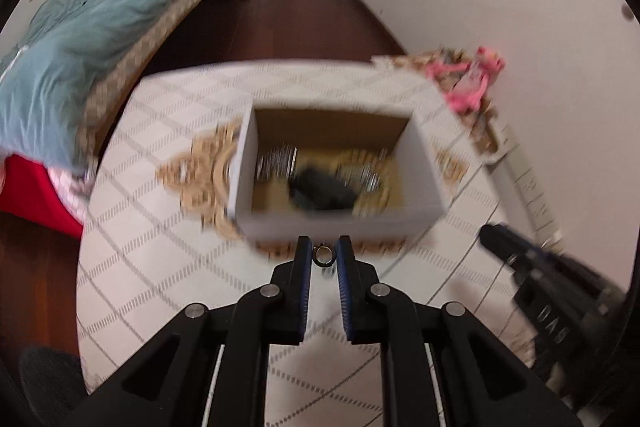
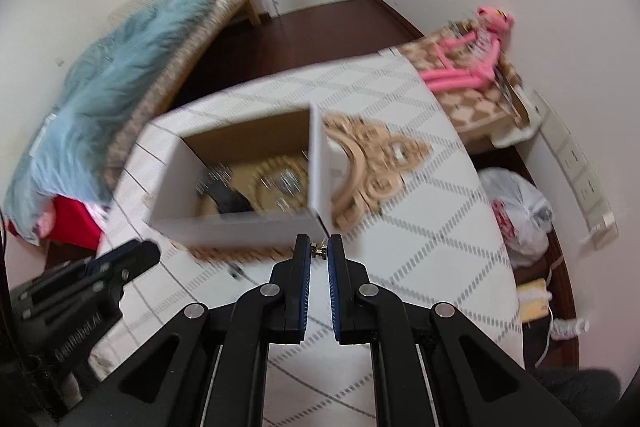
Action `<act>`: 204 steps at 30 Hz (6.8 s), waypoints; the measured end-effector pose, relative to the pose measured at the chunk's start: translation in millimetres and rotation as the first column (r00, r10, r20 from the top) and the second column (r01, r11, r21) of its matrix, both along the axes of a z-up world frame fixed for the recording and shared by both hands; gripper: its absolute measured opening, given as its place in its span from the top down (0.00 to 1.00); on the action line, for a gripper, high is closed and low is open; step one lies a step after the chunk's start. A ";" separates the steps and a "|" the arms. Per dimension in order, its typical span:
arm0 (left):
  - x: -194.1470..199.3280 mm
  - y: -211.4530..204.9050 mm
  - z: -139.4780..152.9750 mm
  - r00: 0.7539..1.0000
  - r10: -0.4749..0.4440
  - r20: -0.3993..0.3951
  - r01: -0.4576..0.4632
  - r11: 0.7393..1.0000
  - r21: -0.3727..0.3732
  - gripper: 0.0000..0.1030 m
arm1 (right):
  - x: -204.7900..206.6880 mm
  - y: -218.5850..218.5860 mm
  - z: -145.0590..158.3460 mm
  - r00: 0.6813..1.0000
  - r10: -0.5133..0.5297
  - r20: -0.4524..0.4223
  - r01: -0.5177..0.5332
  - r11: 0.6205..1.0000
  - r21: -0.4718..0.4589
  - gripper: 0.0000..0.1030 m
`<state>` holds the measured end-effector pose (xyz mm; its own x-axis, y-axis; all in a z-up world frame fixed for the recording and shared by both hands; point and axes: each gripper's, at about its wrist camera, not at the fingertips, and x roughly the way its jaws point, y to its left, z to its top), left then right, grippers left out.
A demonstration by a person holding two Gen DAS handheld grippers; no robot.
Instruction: Organize jewelry
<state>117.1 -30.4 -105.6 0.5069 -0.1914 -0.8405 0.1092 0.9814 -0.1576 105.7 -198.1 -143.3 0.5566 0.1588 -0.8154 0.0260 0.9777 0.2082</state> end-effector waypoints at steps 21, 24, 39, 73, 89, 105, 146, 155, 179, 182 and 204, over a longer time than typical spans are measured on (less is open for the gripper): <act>132.4 31.1 -19.8 0.973 0.032 -0.230 -0.040 0.999 -0.031 0.85 | 171.5 37.3 -31.7 0.935 0.223 -0.277 -0.160 0.959 0.235 0.91; 132.4 36.1 -15.8 0.976 0.057 -0.208 -0.058 0.998 -0.001 0.49 | 180.0 38.7 -39.9 0.926 0.225 -0.304 -0.146 0.954 0.260 0.74; 97.5 51.0 -12.6 0.984 0.131 -0.121 -0.112 0.982 0.154 0.06 | 138.4 23.3 -8.6 0.971 0.095 -0.218 -0.108 0.993 -0.051 0.18; -77.5 43.6 168.6 0.976 0.129 0.177 -0.154 0.978 0.138 0.01 | -74.3 14.9 200.5 0.994 -0.010 0.105 0.034 0.972 -0.231 0.03; -125.8 41.5 206.2 0.971 0.139 0.195 -0.163 0.980 0.112 0.01 | -130.2 14.5 258.2 0.985 -0.014 0.173 0.058 0.966 -0.250 0.02; -86.5 39.5 180.6 0.975 0.165 0.148 -0.186 0.973 0.140 0.01 | -77.3 8.5 227.9 0.995 -0.022 0.094 0.045 0.969 -0.244 0.02; -2.8 37.1 114.8 0.988 0.149 -0.039 -0.140 0.974 0.179 0.01 | 15.0 17.0 142.3 0.997 0.005 -0.083 -0.026 0.967 -0.252 0.01; -4.0 36.5 116.0 0.988 0.149 -0.036 -0.140 0.973 0.183 0.01 | 14.4 18.3 141.1 0.996 0.007 -0.086 -0.029 0.968 -0.248 0.01; -10.2 35.3 113.3 0.990 0.137 -0.027 -0.130 0.973 0.193 0.01 | 13.6 17.6 138.2 0.995 0.006 -0.097 -0.032 0.965 -0.259 0.01; -11.0 35.3 113.3 0.990 0.137 -0.025 -0.130 0.973 0.192 0.01 | 13.5 17.1 138.3 0.995 0.005 -0.096 -0.030 0.965 -0.260 0.01; -11.2 37.2 111.1 0.989 0.143 -0.027 -0.135 0.972 0.194 0.01 | 12.2 15.8 138.0 0.995 0.001 -0.098 -0.026 0.966 -0.257 0.01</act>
<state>105.9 6.7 5.5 0.4819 0.0450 -0.8751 -0.0330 0.9989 0.0332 117.9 -182.3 -5.3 0.4731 -0.0569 -0.8792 0.0199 0.9983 -0.0539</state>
